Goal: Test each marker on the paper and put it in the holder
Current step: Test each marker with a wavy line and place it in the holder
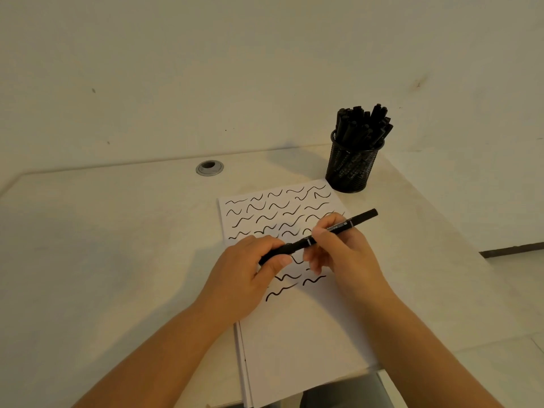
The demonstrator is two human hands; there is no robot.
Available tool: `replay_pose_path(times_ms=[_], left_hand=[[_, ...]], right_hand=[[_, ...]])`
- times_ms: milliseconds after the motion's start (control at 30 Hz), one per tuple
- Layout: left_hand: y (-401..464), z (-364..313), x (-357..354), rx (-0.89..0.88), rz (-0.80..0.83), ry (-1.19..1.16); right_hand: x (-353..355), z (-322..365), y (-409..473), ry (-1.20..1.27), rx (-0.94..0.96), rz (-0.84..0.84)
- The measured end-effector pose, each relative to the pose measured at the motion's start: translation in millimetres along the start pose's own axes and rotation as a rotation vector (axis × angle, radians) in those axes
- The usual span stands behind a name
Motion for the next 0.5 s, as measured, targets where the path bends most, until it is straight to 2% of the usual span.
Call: replay_pose_path(times_ms=[167,367,500], left_hand=[[-1.3,-7.1,0.3,-0.042,-0.021,0.054],[-3.2,-12.6,0.3,-0.061,-0.013,-0.002],[-2.3,-12.8,0.5,-0.065,-0.02,-0.042]], right_hand=[[-3.8,-1.5,-1.6,-0.001,0.021,0.11],[-3.4,-4.4,-0.8,0.039,0.042,0.221],[-2.2,-6.1,0.2,0.028,0.062,0.22]])
Point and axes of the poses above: each hand's wrist, its own y-axis towards the middle knuckle, its own x-axis out of the back of the hand, z = x × y, the point moved 4 cm from there along y, towards the middle knuckle, and after that the axes turned 11 degrees about y, right-handed, at the moved point
